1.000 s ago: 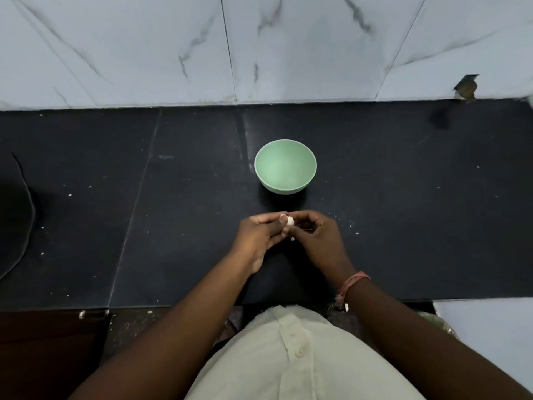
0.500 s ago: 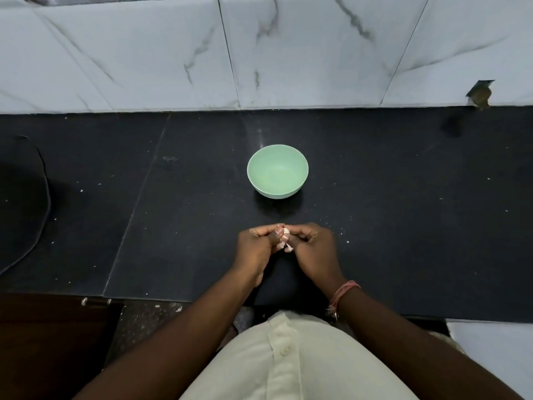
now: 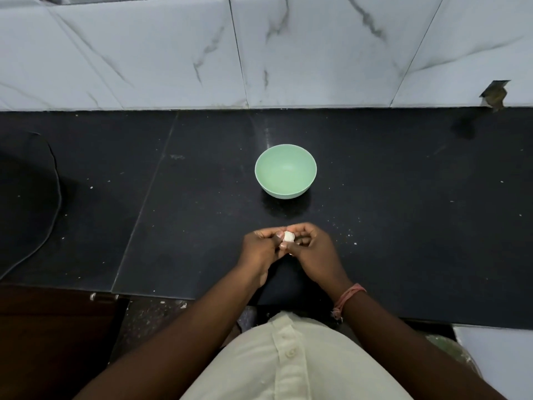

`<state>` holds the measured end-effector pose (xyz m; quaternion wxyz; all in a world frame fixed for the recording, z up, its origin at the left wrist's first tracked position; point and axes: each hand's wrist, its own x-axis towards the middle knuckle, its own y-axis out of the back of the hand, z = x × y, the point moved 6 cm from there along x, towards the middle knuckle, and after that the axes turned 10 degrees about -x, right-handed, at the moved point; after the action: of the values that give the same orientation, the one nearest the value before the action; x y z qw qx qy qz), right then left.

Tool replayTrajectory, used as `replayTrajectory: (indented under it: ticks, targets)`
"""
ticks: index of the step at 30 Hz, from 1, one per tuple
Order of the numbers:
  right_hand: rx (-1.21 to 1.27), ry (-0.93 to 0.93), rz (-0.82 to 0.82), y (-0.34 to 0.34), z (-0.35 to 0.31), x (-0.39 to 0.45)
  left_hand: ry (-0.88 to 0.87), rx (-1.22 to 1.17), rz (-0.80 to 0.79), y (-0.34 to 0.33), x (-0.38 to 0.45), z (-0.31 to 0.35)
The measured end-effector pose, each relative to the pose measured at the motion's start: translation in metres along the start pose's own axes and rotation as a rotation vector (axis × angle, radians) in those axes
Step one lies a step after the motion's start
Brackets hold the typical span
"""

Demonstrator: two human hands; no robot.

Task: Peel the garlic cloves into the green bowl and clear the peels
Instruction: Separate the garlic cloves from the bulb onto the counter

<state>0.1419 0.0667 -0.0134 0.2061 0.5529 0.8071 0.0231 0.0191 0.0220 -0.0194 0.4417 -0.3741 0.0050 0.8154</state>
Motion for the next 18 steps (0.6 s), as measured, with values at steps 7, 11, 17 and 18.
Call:
replayTrajectory:
  ticks: [7, 11, 17, 18]
  targets:
    - [-0.094, 0.041, 0.087, 0.011, -0.004, 0.01, 0.115, -0.134, -0.147, -0.007, -0.001, -0.001]
    - [0.13, -0.057, 0.041, 0.01, -0.003, 0.013, 0.046, -0.048, -0.19, -0.006, 0.002, -0.003]
    - [0.325, -0.174, 0.021, 0.005, 0.008, 0.012, 0.063, -0.008, -0.174, 0.004, 0.005, 0.001]
    - [0.356, -0.184, 0.026, 0.007, 0.008, 0.013, 0.078, -0.024, -0.172, 0.005, 0.004, 0.002]
